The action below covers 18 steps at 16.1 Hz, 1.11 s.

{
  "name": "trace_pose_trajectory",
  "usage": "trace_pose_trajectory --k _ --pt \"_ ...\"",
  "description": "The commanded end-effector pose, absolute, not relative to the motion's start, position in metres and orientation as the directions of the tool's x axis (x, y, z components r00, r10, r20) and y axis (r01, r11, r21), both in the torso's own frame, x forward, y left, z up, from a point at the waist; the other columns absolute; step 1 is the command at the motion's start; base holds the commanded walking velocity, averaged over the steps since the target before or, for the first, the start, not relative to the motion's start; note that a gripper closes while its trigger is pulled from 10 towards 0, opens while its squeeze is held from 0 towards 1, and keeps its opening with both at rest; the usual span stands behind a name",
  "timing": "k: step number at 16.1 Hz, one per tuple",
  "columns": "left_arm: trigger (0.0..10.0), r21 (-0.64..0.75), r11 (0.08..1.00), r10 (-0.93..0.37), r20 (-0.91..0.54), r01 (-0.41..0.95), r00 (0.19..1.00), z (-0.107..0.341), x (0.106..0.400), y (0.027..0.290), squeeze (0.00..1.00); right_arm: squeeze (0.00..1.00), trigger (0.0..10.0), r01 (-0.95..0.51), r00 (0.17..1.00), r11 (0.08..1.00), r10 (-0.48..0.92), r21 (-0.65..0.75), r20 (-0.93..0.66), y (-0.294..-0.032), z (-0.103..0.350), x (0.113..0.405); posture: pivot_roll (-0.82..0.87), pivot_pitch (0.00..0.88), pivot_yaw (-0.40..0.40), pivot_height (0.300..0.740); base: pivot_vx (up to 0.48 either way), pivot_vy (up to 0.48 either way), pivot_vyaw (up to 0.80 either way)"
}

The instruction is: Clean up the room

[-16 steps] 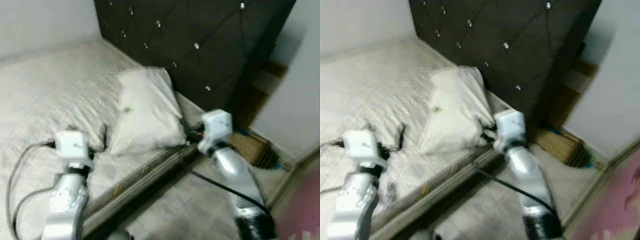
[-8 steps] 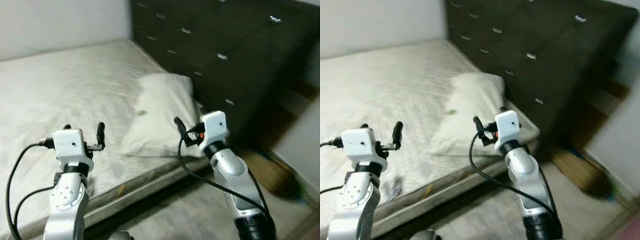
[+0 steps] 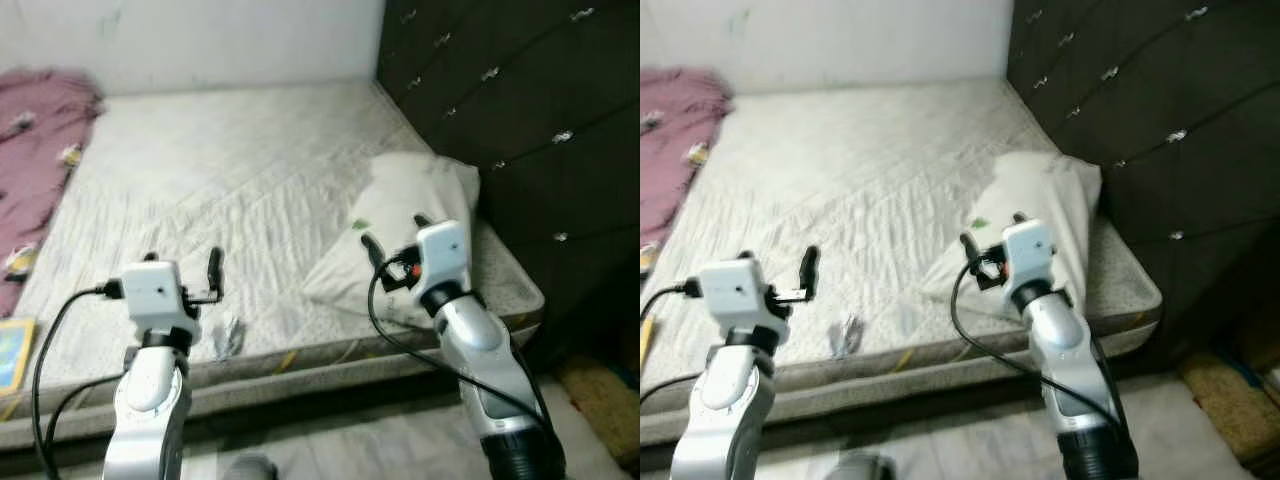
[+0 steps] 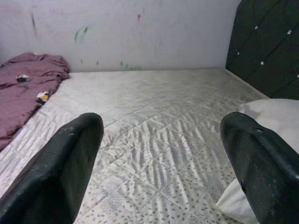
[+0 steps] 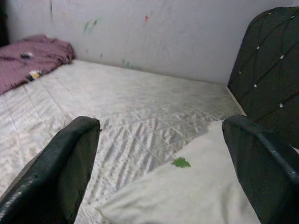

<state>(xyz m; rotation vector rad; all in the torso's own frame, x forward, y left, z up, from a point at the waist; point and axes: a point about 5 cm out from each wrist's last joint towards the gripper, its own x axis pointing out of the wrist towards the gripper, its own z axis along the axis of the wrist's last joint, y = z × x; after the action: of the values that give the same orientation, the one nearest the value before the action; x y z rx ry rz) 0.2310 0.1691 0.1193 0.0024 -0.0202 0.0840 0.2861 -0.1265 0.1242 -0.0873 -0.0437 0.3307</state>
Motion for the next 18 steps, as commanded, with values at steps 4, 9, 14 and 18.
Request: trace_pose_trajectory --k 4,9,14,18 --pt "10.0 0.014 0.999 0.048 0.056 -0.048 0.997 0.1240 0.2327 0.1693 0.00 0.00 10.0 -0.340 0.938 0.934 0.345 -0.106 0.025 -0.1233 0.1241 0.2871 0.00 0.000 -0.044 0.740 0.068 0.000 0.00" --pt "10.0 0.016 0.999 0.038 0.062 -0.039 0.997 0.1237 0.2333 0.1679 0.00 0.00 10.0 -0.344 0.937 0.934 0.348 -0.096 0.025 -0.1234 0.1240 0.2880 0.01 0.000 -0.048 0.740 0.323 0.000 0.65" --pt "10.0 0.011 0.999 0.042 0.061 -0.042 0.997 0.1232 0.2331 0.1679 0.00 0.00 10.0 -0.342 0.939 0.936 0.345 -0.082 0.021 -0.1231 0.1231 0.2893 0.01 0.000 -0.051 0.740 0.326 0.000 0.10" --pt "10.0 -0.006 0.999 0.046 0.050 -0.046 0.998 0.1214 0.2328 0.1670 0.00 0.00 10.0 -0.341 0.939 0.937 0.343 -0.073 0.020 -0.1232 0.1215 0.2884 0.01 0.000 -0.052 0.740 0.069 0.000 0.00"
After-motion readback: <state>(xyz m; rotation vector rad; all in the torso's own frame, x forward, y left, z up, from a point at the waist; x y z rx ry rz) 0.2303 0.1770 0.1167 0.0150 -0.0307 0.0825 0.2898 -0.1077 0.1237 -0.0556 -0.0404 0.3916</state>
